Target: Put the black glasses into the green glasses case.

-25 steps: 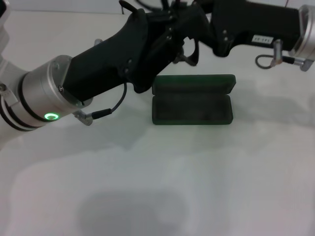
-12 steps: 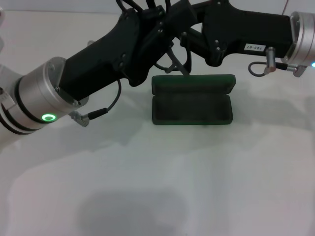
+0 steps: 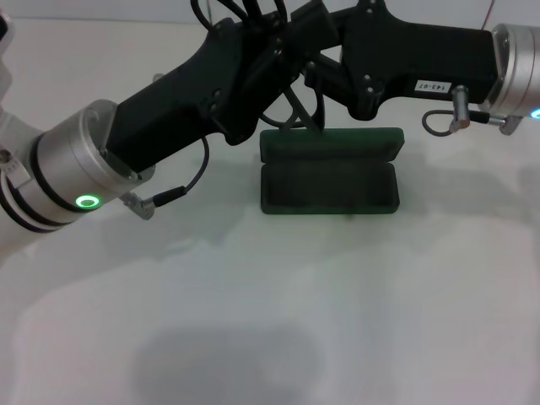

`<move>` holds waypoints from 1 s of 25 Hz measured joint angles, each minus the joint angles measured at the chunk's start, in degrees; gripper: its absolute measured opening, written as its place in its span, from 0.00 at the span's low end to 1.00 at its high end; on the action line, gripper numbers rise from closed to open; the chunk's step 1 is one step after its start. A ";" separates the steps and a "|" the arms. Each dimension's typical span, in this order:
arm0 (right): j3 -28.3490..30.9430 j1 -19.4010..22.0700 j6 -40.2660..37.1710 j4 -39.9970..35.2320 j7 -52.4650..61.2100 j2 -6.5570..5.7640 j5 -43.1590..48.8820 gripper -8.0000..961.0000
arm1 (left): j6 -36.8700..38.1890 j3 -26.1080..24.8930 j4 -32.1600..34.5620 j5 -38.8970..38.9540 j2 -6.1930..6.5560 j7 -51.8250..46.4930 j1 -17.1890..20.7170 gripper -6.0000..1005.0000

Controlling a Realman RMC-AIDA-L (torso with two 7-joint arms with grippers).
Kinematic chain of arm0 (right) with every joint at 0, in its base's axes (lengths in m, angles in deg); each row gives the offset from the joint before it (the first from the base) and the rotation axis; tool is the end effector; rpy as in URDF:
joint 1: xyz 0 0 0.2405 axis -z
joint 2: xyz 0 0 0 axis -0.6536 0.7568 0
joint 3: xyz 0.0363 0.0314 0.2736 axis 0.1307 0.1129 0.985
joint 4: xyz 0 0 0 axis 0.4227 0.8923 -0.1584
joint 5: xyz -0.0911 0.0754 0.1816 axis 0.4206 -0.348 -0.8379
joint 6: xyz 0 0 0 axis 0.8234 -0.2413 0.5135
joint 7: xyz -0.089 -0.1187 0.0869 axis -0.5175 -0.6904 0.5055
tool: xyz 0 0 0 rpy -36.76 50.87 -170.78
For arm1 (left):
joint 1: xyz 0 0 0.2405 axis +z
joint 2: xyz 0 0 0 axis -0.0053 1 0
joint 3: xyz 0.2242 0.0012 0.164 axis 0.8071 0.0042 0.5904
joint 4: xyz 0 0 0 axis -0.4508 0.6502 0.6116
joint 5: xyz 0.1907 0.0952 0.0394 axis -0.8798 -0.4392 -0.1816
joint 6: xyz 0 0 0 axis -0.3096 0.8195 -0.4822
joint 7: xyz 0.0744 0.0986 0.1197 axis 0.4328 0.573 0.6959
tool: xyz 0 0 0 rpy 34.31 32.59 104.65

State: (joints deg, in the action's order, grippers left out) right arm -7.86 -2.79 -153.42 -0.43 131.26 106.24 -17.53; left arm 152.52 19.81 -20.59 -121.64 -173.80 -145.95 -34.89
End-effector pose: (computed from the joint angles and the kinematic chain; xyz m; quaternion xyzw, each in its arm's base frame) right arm 0.0907 0.3885 -0.0414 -0.9105 -0.0301 0.4105 0.0405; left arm -0.1616 0.3139 -0.0248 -0.7754 -0.0986 -0.6233 0.0228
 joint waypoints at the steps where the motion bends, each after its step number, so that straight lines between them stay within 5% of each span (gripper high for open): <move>1: -0.02 0.04 -0.01 -0.01 0.00 0.00 0.00 0.07 | -0.03 0.00 -0.05 0.03 -0.01 0.00 0.06 0.04; 25: -2.12 0.43 0.47 0.70 -0.19 0.01 -3.81 0.07 | 0.07 0.06 -0.07 1.87 -0.03 -0.66 1.07 0.04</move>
State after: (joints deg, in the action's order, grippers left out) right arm -9.97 -2.36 -152.95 0.27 131.07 106.24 -21.35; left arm 152.59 19.87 -20.67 -119.77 -173.84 -146.61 -33.83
